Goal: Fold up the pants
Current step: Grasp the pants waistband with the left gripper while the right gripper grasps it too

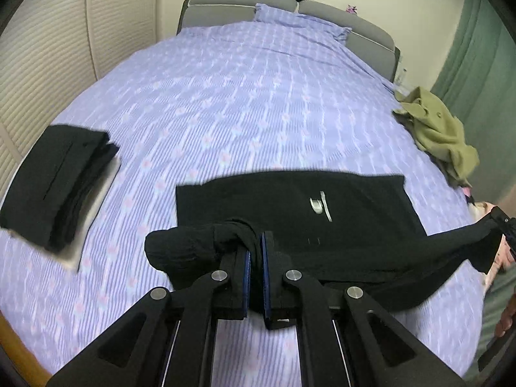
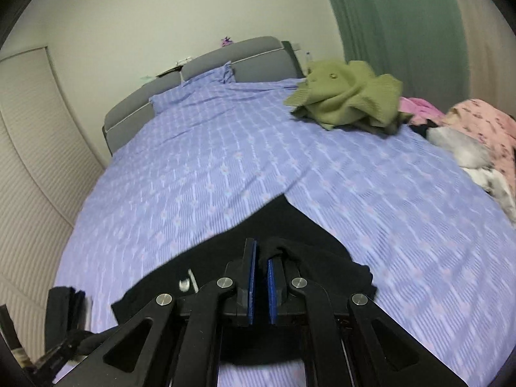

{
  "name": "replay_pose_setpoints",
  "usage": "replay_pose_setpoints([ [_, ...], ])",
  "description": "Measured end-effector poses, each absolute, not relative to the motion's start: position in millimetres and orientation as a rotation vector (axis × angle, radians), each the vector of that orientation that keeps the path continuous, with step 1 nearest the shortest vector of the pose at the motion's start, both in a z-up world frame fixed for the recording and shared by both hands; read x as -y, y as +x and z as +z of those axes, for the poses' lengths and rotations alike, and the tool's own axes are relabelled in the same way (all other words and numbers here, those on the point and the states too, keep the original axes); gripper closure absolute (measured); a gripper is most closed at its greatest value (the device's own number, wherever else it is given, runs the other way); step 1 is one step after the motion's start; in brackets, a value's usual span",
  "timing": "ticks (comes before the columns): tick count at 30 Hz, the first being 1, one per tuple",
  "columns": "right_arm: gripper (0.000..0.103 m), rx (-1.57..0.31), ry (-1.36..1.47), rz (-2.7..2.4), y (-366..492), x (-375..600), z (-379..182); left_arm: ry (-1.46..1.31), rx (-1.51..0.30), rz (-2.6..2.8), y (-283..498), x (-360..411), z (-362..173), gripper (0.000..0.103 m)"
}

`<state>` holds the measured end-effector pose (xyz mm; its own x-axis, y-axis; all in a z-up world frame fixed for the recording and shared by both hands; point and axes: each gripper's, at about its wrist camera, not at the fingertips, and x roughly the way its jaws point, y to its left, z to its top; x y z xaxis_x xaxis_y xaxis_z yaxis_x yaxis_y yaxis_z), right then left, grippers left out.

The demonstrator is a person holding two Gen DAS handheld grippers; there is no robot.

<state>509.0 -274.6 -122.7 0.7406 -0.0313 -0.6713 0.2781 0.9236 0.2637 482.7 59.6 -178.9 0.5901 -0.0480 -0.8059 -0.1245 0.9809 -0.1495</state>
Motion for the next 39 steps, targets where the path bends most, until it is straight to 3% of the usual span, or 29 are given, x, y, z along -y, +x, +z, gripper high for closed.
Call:
replay_pose_setpoints([
  [13, 0.096, -0.909, 0.226, -0.106, 686.6, 251.0, -223.0, -0.194, -1.07, 0.121, 612.1, -78.2, -262.4, 0.094],
  [16, 0.096, -0.947, 0.188, -0.1, 708.4, 239.7, -242.8, -0.188, -1.113, 0.131, 627.4, -83.8, -281.0, 0.087],
  [19, 0.096, -0.986, 0.156, -0.109, 725.7, 232.6, -261.2, -0.176, -1.167, 0.101, 637.3, -85.2, -295.2, 0.077],
  [22, 0.096, -1.011, 0.143, -0.126, 737.5, 229.9, -271.8, -0.148, -1.162, 0.037, 639.2, -80.8, -294.0, 0.056],
  [24, 0.095, -1.029, 0.149, -0.141, 742.2, 230.0, -277.8, -0.183, -1.163, -0.011, 640.5, -80.8, -290.4, 0.032],
  [26, 0.087, -1.062, 0.152, -0.16, 746.7, 229.2, -283.1, -0.252, -1.191, -0.034, 644.1, -84.0, -287.5, 0.021],
  [28, 0.056, -1.083, 0.173, -0.16, 747.4, 226.7, -285.6, -0.294, -1.208, -0.012, 647.1, -88.8, -283.8, 0.01],
  [30, 0.041, -1.091, 0.169, -0.157, 745.3, 221.0, -281.7, -0.344, -1.223, 0.0, 648.5, -97.1, -277.3, 0.007],
  [34, 0.04, -1.058, 0.13, -0.181, 726.5, 209.2, -256.4, -0.43, -1.231, -0.043, 645.7, -116.4, -262.7, 0.007],
  [39, 0.04, -1.015, 0.065, -0.031, 682.0, 167.1, -223.9, -0.25, -1.073, -0.072, 622.7, -146.5, -239.0, 0.007],
])
